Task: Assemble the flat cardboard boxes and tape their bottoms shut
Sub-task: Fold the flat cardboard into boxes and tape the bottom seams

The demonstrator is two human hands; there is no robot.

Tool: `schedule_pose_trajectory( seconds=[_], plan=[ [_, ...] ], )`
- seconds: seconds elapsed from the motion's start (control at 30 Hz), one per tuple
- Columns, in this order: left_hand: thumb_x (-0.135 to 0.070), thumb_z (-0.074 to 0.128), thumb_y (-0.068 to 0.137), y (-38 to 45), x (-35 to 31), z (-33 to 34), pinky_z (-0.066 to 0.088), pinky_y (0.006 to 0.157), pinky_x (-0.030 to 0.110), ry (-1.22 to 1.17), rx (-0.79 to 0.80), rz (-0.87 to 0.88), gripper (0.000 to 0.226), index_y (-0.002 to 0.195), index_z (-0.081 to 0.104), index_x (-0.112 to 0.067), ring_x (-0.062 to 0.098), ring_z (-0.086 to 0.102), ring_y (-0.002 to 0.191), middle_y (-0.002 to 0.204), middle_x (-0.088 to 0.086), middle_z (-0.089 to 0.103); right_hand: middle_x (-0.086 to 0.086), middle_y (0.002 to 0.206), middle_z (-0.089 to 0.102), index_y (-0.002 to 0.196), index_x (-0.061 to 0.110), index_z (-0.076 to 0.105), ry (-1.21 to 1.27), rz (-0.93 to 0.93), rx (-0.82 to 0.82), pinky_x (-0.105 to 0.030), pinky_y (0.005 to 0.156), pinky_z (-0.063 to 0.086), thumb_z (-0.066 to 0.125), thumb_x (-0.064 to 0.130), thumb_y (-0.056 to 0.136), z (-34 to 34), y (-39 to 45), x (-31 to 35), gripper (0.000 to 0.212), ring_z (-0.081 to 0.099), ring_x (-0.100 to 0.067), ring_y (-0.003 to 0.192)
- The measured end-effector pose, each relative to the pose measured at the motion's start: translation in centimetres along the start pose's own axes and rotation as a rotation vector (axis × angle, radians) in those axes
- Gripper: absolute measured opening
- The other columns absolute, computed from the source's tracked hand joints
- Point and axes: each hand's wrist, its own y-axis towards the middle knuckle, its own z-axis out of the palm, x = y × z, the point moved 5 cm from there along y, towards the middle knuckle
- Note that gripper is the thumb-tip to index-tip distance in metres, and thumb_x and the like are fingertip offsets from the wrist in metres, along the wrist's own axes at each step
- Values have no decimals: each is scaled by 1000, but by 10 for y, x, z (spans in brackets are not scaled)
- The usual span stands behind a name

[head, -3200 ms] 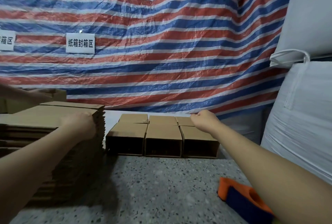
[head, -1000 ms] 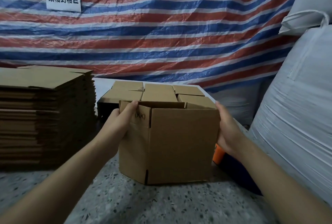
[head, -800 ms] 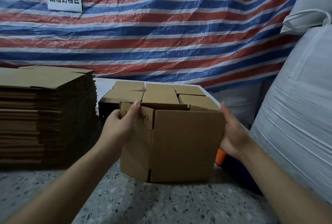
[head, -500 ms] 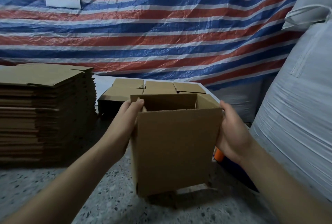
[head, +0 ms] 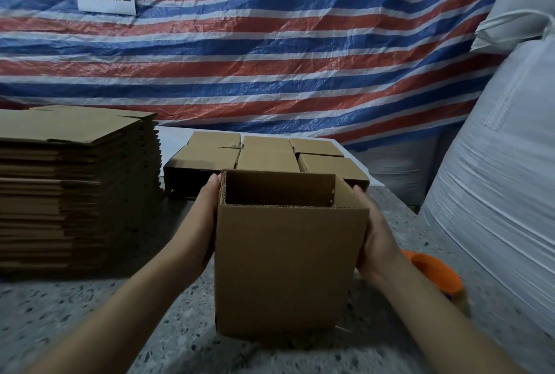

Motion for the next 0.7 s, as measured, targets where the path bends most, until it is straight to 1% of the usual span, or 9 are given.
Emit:
schedule_pose_trajectory(
  seconds=[0.07, 0.1, 0.17, 0.27, 0.43, 0.53, 0.6, 0.67, 0.7],
  plan=[
    [-60, 32, 99, -4, 4, 0, 51, 77, 38, -3, -52, -27, 58, 85, 78, -27, 21, 73, 80, 83, 6, 76, -2, 48, 64, 43, 17, 72, 57, 105, -52, -20, 39, 48, 38, 43, 101, 3, -4, -11, 72, 62, -13, 39],
    [-54, 35, 102, -5, 8, -2, 51, 79, 40, 11, -65, -33, 53, 88, 76, -25, 22, 73, 82, 82, 5, 76, -1, 42, 59, 35, 15, 66, 69, 144, -74, -17, 33, 43, 38, 41, 103, 2, -6, -15, 77, 55, -12, 31],
    [-41, 39, 105, -8, 13, -5, 55, 72, 37, 44, -84, -33, 45, 87, 77, -26, 19, 73, 73, 76, 4, 76, 0, 39, 56, 33, 16, 64, 43, 162, -77, -17, 33, 42, 35, 43, 104, 2, -10, -18, 81, 52, -12, 30],
    [-33, 42, 105, -10, 12, -5, 50, 42, 21, -42, -24, -55, 57, 59, 75, -38, 15, 68, 48, 62, 4, 72, -2, 48, 64, 44, 21, 71, 65, 98, -50, -22, 39, 49, 31, 50, 102, 5, -15, -8, 77, 62, -14, 40],
    [-30, 43, 105, -12, 13, 4, 44, 35, 18, -73, 32, -81, 62, 51, 74, -32, 16, 61, 39, 53, 7, 67, -4, 47, 62, 38, 17, 67, 94, 152, -182, -20, 36, 46, 31, 49, 104, 3, -21, -23, 81, 58, -15, 36],
    [-26, 43, 105, -8, 16, 3, 42, 33, 16, -50, -21, -144, 64, 49, 73, -27, 15, 60, 36, 49, 7, 65, -5, 47, 62, 36, 15, 66, 115, 231, -229, -20, 35, 45, 34, 48, 104, 0, -20, -30, 82, 57, -15, 34],
    [-46, 45, 100, -6, 15, 4, 47, 39, 19, -62, -15, -139, 56, 58, 77, -28, 16, 67, 47, 60, 8, 71, -5, 47, 63, 38, 14, 67, 130, 256, -214, -21, 35, 46, 37, 48, 103, 0, -19, -26, 78, 59, -16, 35],
    [-73, 45, 78, -6, 12, 6, 54, 54, 27, -59, 26, -134, 54, 72, 79, -32, 19, 74, 66, 79, 8, 76, -5, 47, 64, 47, 11, 70, 121, 229, -174, -20, 33, 45, 36, 42, 104, -1, -15, -17, 73, 60, -16, 35],
    [-78, 45, 69, -3, 14, 5, 54, 61, 31, -52, 40, -121, 57, 76, 79, -34, 19, 75, 73, 85, 7, 77, -6, 47, 64, 51, 9, 72, 100, 201, -142, -20, 31, 44, 34, 39, 105, -2, -12, -14, 72, 61, -16, 35]
  ],
)
